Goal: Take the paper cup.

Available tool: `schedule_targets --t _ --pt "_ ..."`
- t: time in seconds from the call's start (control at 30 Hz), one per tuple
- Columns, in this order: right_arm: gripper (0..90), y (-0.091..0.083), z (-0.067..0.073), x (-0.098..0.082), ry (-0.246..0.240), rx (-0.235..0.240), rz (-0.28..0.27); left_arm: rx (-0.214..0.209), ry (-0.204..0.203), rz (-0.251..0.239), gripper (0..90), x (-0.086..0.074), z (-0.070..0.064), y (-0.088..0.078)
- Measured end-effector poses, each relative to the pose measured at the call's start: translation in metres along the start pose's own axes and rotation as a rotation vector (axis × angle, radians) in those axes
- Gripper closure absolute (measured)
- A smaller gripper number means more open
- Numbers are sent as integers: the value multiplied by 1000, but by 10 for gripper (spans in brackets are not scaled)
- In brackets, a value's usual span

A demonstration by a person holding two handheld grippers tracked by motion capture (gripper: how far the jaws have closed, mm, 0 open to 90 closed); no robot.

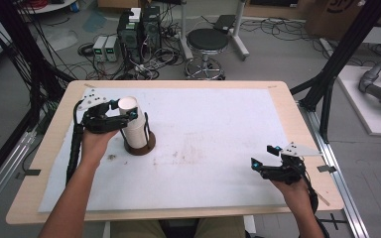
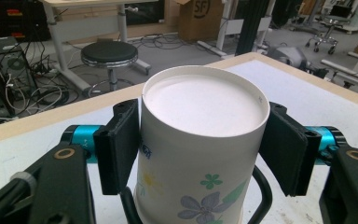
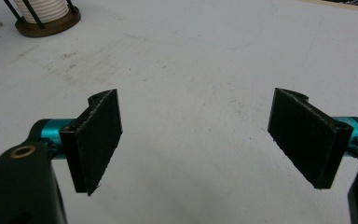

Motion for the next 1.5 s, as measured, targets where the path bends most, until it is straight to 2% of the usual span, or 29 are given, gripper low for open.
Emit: schedule_targets --t 0.23,0.27,0.3,0.33,0.43,0.47,0.5,0.53,0.57,0.6,0.63,0.67,0.97,1.17,1.27,1.33,1.5 --pt "177 1 0 0 0 0 3 -3 -10 -21 335 7 1 -4" --pt "177 1 0 0 1 2 5 -3 0 -40 343 13 0 -7" --pt "177 1 0 0 1 2 5 -3 0 -40 347 13 0 -7" --pt "177 1 1 0 3 4 7 -7 7 -60 351 22 -2 -11" --pt "177 1 1 0 7 5 6 -1 10 -74 355 30 -2 -15" --pt "177 1 0 0 2 4 1 -5 8 -93 357 38 -3 -19" --pt "177 1 0 0 2 4 1 -5 8 -93 357 38 -3 -19" --pt "177 0 0 0 4 5 0 -7 9 -121 359 47 -4 -25" --pt "177 0 0 0 4 5 0 -7 9 -121 360 47 -4 -25" --pt "177 0 0 1 10 5 -3 -18 7 -148 360 56 -6 -31" --pt "177 0 0 1 10 5 -3 -18 7 -148 360 56 -6 -31" --pt "177 0 0 1 8 6 -5 -28 15 -166 361 65 -8 -37" --pt "177 4 2 5 8 18 -9 -70 49 -183 364 90 -22 -51" --pt "177 8 3 8 17 34 -14 -135 62 -170 364 87 -37 -45" --pt "177 10 6 10 12 52 -15 -172 62 -161 362 79 -46 -41" --pt "177 11 8 11 -4 56 -15 -182 71 -154 362 73 -53 -38" --pt "177 13 10 13 -9 72 -16 -215 92 -133 362 59 -68 -31"
Point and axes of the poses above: each handheld gripper's, and its own axes: y roughly forward along the jaws, x roughly out of its top, z roughly to its left, the point moved 5 cm from there along y, roughly forward along the jaws, and after that the axes turned 1 degree about -y, right-handed, at the moved point
